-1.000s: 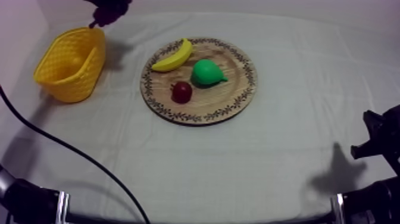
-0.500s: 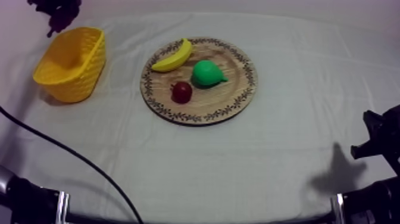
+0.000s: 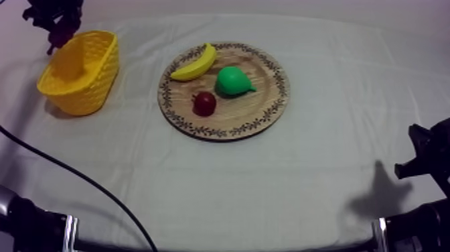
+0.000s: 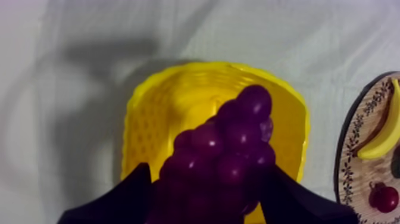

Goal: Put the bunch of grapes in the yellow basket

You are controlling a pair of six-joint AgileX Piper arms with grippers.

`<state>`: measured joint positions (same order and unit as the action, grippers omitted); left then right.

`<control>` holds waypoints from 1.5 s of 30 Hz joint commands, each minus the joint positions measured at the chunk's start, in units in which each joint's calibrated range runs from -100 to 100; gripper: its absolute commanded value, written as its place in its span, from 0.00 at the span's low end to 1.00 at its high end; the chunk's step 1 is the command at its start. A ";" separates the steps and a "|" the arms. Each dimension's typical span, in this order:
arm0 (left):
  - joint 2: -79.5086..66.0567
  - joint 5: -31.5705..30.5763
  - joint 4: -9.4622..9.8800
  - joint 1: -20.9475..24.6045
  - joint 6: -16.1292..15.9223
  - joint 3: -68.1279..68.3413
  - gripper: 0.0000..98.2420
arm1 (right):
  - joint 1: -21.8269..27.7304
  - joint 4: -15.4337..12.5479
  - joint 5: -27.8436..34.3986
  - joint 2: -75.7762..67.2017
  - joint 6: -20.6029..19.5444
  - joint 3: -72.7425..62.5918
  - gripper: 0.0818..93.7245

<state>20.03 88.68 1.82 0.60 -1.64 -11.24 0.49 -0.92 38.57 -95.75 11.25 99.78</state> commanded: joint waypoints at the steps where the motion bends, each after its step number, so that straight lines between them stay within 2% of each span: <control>1: 0.78 0.06 -0.42 0.01 0.07 0.55 0.47 | -0.03 0.01 -0.02 0.00 0.01 0.00 0.00; 9: 4.97 -1.84 -2.03 -0.05 0.02 4.18 0.48 | -0.03 0.01 -0.02 0.00 0.01 0.00 0.00; 17: 8.00 -5.77 -2.45 -0.01 -0.16 7.69 0.51 | -0.03 0.01 -0.02 0.00 0.01 0.00 0.00; 20: 8.41 -6.35 -2.67 0.14 -0.31 8.53 0.56 | -0.03 0.01 -0.02 0.00 0.01 0.00 0.00; 29: 8.70 -6.64 -2.91 -0.19 -0.85 9.93 0.82 | -0.03 0.01 -0.02 0.00 0.01 0.00 0.00; 33: 8.16 -6.65 -2.79 -0.49 -0.79 10.20 0.88 | -0.03 0.01 -0.02 0.00 0.01 0.00 0.00; 40: 4.69 -6.68 -2.51 -0.62 -0.44 12.01 0.90 | -0.03 0.01 -0.02 0.00 0.01 0.00 0.00; 45: -0.95 -6.72 -2.44 -0.45 -0.04 14.46 0.86 | -0.03 0.01 -0.02 0.00 0.01 0.00 0.00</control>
<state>21.15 81.98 -0.60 0.14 -1.72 2.78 0.49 -0.92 38.57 -95.75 11.22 99.78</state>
